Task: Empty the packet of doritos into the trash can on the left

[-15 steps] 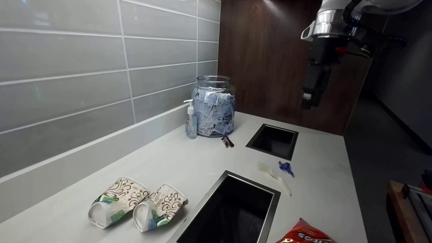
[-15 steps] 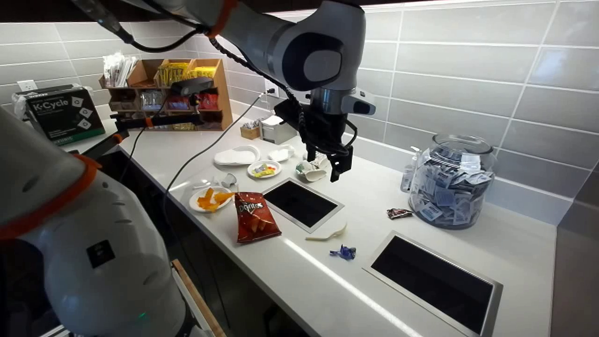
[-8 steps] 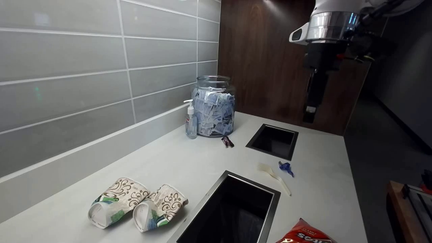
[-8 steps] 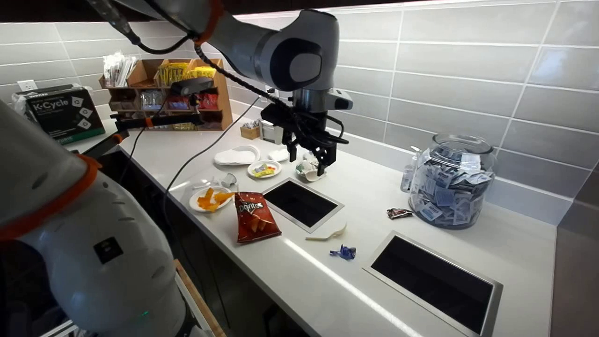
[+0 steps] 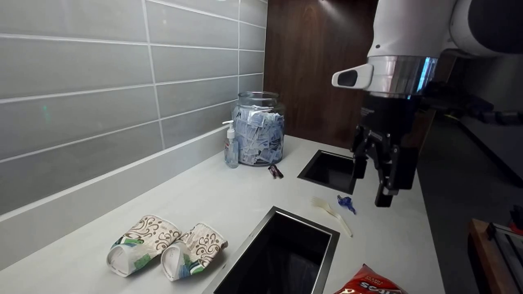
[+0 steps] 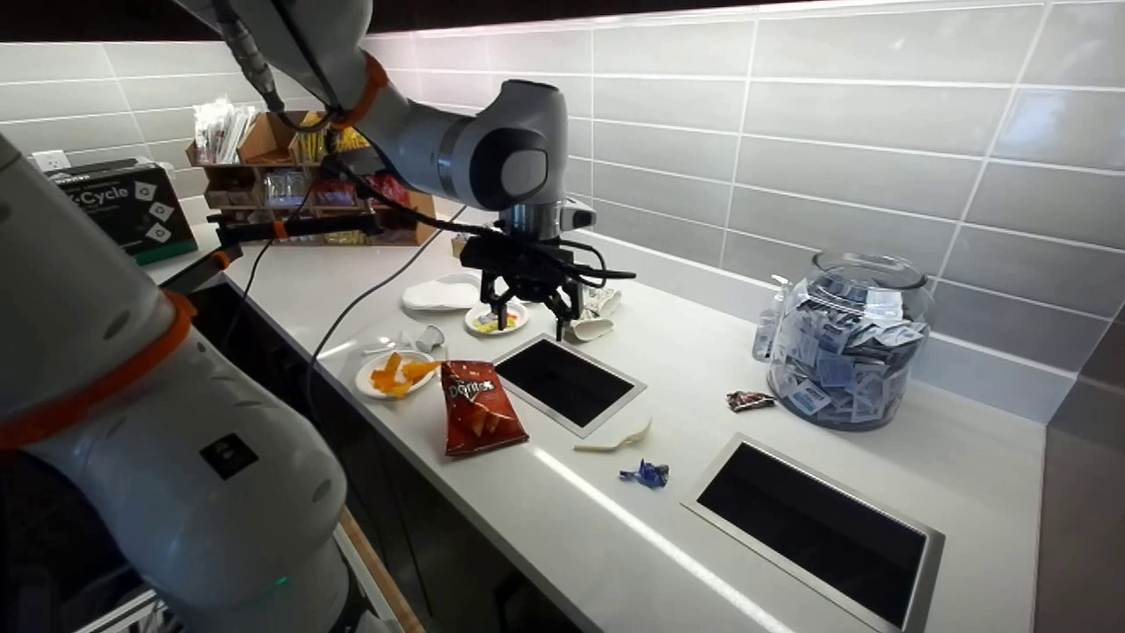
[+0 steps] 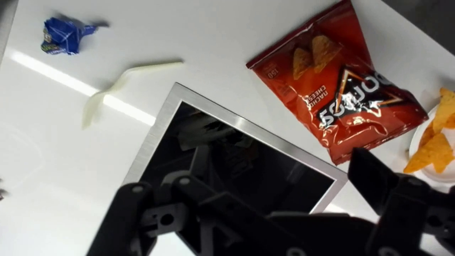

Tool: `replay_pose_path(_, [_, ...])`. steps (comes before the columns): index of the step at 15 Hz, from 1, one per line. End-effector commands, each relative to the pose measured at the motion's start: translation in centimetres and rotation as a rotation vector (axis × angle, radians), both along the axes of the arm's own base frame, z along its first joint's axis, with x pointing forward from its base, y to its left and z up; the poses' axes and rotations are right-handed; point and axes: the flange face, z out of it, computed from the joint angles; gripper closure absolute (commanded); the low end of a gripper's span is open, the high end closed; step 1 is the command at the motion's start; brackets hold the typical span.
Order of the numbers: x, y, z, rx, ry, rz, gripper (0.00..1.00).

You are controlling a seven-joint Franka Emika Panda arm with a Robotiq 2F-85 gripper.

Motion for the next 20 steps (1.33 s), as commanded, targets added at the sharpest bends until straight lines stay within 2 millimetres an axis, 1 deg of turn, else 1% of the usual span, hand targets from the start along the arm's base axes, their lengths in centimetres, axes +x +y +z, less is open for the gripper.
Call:
replay_pose_path(1, [-0.2, 0.5, -0.7, -0.002, 0.003, 0.034, 0.0])
replay_pose_path(3, [-0.2, 0.9, -1.4, -0.004, 0.007, 0.065, 0.0])
replay_pose_path(8, [-0.2, 0.9, -1.4, -0.004, 0.008, 0.077, 0.0])
replay_pose_path(11, [-0.9, 2.4, -1.7, -0.012, -0.025, 0.243, 0.0])
replay_pose_path(15, [-2.8, 4.2, -2.3, -0.028, -0.046, 0.45, 0.0])
replay_pose_path(20, [-4.7, 5.3, -4.4, -0.018, -0.065, 0.564, 0.0])
